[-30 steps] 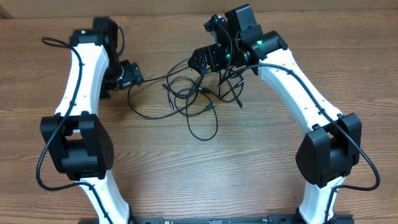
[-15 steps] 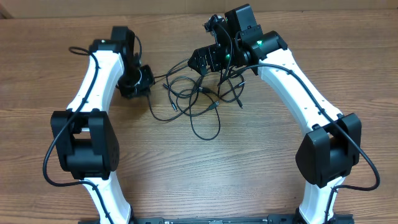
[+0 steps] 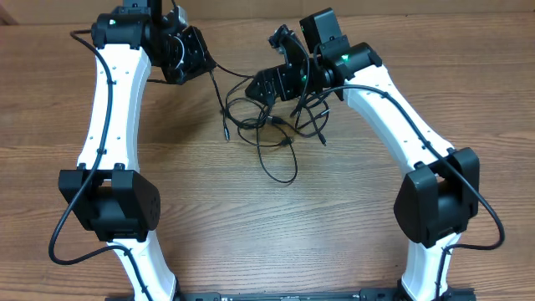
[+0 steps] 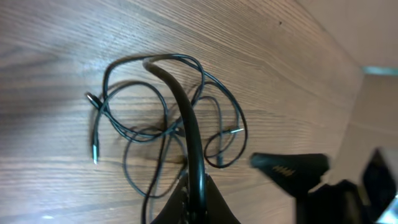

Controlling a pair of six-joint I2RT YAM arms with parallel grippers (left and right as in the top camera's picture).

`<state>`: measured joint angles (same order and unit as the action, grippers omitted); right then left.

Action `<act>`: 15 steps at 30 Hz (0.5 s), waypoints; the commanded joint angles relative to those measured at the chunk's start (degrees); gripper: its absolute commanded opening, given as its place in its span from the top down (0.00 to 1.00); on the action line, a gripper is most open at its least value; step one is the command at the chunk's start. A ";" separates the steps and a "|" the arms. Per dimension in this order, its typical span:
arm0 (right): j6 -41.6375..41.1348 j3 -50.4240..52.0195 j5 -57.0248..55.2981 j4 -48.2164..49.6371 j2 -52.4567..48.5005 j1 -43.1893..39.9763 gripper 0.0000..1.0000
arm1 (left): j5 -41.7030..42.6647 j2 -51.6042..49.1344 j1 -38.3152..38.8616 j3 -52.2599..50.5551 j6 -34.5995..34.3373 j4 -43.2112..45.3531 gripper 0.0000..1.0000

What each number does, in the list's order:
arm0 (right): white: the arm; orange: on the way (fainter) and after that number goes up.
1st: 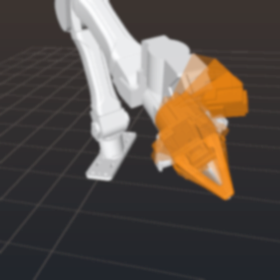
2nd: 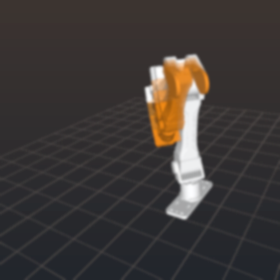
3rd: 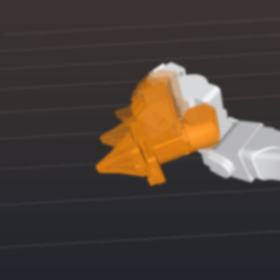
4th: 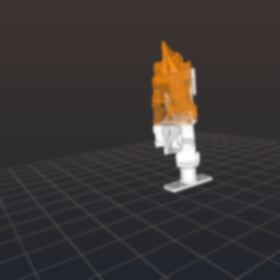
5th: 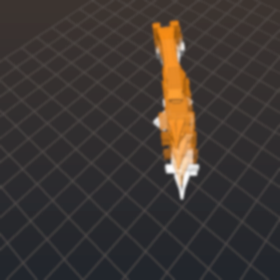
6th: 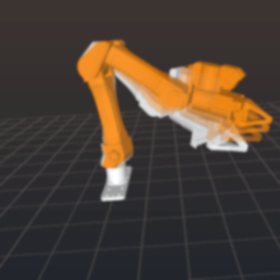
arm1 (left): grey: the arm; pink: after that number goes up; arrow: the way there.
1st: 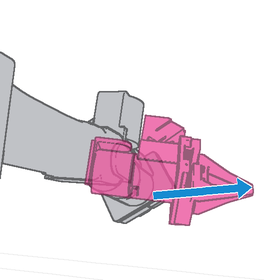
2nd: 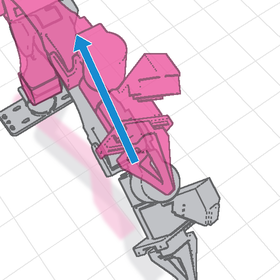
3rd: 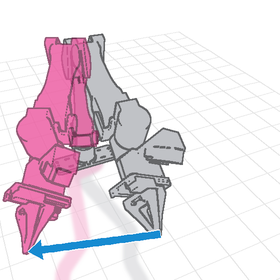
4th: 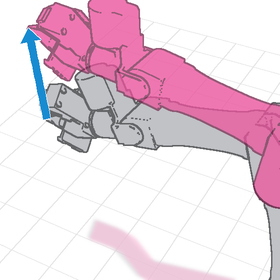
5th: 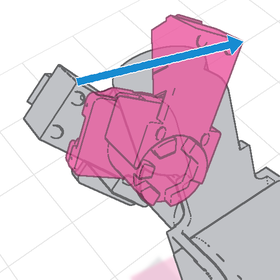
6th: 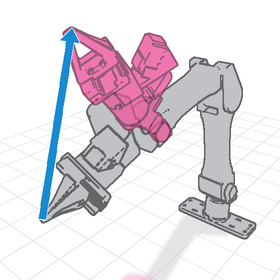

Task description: Untangle cables

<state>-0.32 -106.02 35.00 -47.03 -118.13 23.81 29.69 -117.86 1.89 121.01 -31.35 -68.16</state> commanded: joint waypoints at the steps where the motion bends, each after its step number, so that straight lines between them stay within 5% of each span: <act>1: 2.32 0.66 7.30 0.68 -1.53 1.01 0.00 | 2.05 0.76 0.31 1.03 -5.33 -0.17 0.96; 10: 2.29 1.86 7.04 5.38 -1.60 3.93 0.00 | 16.35 0.76 1.51 1.03 -6.60 4.17 0.96; 15: 2.27 1.95 2.80 6.56 -1.60 6.16 0.13 | 22.14 0.76 1.57 1.03 -8.55 6.95 0.96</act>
<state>1.56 -105.16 40.14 -40.95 -119.66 28.58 44.40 -117.86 3.18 121.01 -37.93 -62.22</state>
